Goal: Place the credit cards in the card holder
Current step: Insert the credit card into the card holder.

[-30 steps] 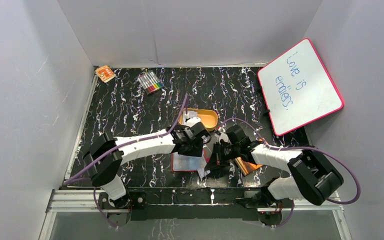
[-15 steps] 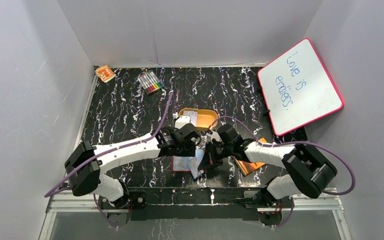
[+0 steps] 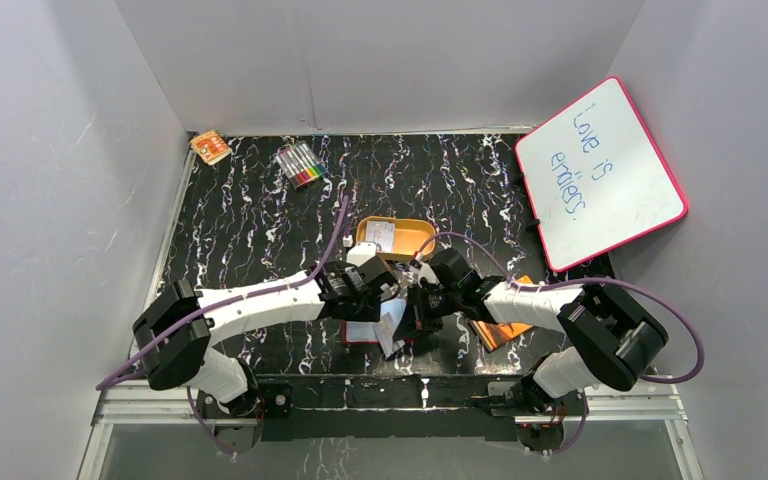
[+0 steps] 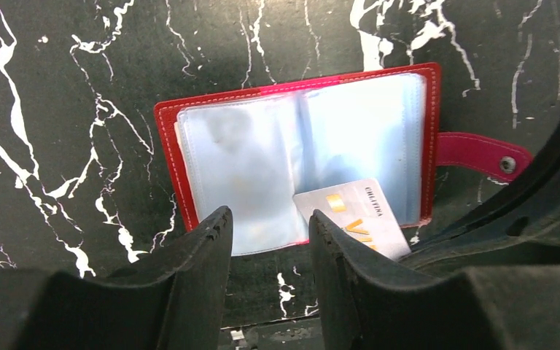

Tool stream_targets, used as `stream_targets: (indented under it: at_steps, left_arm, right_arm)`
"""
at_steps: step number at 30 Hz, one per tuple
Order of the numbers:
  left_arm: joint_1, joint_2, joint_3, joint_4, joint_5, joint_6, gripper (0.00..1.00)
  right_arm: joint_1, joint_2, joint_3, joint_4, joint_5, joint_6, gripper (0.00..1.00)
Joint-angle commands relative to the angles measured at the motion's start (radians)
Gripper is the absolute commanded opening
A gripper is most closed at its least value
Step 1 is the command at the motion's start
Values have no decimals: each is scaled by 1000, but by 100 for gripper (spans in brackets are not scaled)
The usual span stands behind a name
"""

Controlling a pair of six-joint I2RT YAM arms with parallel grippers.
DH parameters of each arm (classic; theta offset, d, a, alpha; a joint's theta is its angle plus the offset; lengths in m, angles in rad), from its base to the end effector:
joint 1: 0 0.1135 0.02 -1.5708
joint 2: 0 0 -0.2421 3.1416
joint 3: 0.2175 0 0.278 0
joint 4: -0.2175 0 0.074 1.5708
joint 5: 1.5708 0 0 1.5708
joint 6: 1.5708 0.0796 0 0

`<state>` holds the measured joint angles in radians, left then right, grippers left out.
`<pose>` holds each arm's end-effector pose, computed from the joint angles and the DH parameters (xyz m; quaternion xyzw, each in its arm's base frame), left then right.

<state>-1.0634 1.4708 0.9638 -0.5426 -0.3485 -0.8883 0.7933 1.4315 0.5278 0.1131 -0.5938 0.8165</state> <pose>0.1872 -0.2808 0.1460 0.0387 0.9519 -0.1163 0.2810 0.1787 0.2450 0.0776 -0.1010 0.8856 0.4497 0.0571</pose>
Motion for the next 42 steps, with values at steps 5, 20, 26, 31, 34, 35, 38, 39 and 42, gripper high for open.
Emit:
stream_targets:
  at_steps: [5, 20, 26, 31, 34, 35, 38, 39, 42]
  left_arm:
    - [5, -45, -73, -46, -91, -62, 35]
    - [130, -134, -247, -9, -14, -108, 24]
    - [135, -108, -270, 8, 2, -104, 22]
    - [137, -97, -282, 26, 17, -93, 21]
    - [138, -88, -281, 37, 28, -84, 21]
    - [138, -84, -281, 40, 31, -82, 21]
    - [138, -73, -282, 51, 41, -76, 21]
    - [138, -69, -283, 55, 44, -74, 21]
    - [139, -58, -283, 66, 53, -68, 20]
  right_arm:
    - [4, -46, 23, 4, 71, -2, 0]
    - [4, 34, 45, 121, 67, 27, 0]
    - [4, 61, 49, 147, 49, 33, 0]
    - [4, 78, 52, 172, 39, 41, 0]
    - [4, 89, 56, 179, 37, 41, 0]
    - [4, 93, 55, 182, 36, 41, 0]
    - [4, 110, 52, 204, 32, 52, 0]
    - [4, 115, 49, 217, 30, 58, 0]
    - [4, 127, 40, 259, 25, 81, 0]
